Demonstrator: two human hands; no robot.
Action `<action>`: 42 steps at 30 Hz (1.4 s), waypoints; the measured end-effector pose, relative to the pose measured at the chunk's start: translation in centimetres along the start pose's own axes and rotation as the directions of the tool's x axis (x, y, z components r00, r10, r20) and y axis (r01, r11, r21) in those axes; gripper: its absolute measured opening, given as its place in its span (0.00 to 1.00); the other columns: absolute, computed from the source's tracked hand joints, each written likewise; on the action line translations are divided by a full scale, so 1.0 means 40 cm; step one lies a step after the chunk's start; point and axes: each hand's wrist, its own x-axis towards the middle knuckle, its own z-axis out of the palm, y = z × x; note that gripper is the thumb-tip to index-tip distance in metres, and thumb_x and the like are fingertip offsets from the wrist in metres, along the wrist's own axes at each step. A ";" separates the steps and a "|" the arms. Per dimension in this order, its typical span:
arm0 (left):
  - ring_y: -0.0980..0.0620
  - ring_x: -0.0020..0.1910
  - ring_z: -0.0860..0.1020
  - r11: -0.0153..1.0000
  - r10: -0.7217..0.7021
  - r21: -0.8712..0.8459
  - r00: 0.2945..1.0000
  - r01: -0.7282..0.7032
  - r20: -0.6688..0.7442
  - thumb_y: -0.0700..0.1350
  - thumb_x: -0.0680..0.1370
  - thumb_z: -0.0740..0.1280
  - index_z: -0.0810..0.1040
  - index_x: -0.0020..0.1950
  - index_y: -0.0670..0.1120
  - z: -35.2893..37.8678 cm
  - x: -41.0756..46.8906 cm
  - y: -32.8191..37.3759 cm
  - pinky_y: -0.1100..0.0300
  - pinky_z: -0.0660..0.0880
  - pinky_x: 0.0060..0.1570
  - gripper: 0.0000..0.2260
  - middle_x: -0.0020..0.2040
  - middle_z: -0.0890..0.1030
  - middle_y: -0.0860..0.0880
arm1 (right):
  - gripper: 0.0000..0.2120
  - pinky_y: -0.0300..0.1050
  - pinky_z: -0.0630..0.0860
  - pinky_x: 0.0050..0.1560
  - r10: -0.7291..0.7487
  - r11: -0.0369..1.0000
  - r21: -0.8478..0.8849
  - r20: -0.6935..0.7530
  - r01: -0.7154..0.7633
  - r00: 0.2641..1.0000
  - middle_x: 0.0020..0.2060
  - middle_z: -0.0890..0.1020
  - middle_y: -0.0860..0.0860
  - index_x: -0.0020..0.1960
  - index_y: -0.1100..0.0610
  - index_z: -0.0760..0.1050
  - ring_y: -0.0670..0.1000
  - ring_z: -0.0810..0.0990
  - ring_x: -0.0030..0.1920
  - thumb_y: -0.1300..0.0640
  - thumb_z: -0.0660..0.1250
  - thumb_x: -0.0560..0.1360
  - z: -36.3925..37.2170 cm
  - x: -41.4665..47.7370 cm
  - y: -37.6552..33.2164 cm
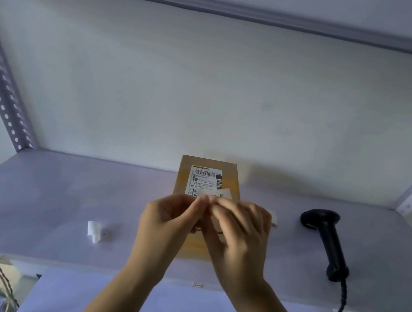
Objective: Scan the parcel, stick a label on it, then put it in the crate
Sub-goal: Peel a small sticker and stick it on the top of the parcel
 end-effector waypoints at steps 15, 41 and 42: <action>0.59 0.24 0.70 0.946 -0.010 0.324 1.000 0.010 -0.003 0.47 0.77 0.69 0.82 0.33 0.48 -0.017 0.221 -0.037 0.62 0.68 0.32 0.12 0.26 0.77 0.52 | 0.07 0.34 0.71 0.36 0.677 0.301 0.400 0.550 -0.866 0.490 0.28 0.81 0.43 0.37 0.54 0.80 0.40 0.78 0.33 0.55 0.72 0.74 0.074 0.152 0.166; 0.41 0.49 0.78 0.377 0.061 0.911 0.986 -0.165 0.153 0.46 0.81 0.60 0.77 0.48 0.36 0.039 0.508 -0.115 0.52 0.73 0.44 0.14 0.50 0.78 0.39 | 0.16 0.54 0.73 0.59 0.749 0.618 -0.154 0.415 -0.771 0.517 0.51 0.83 0.50 0.60 0.53 0.71 0.54 0.80 0.54 0.52 0.68 0.75 0.299 0.220 0.241; 0.41 0.49 0.78 0.374 0.061 0.912 0.986 -0.168 0.157 0.46 0.81 0.60 0.77 0.47 0.36 0.039 0.509 -0.115 0.53 0.73 0.43 0.14 0.50 0.78 0.39 | 0.16 0.54 0.72 0.59 0.746 0.624 -0.159 0.413 -0.765 0.522 0.50 0.83 0.50 0.61 0.53 0.70 0.54 0.80 0.54 0.52 0.68 0.75 0.299 0.220 0.239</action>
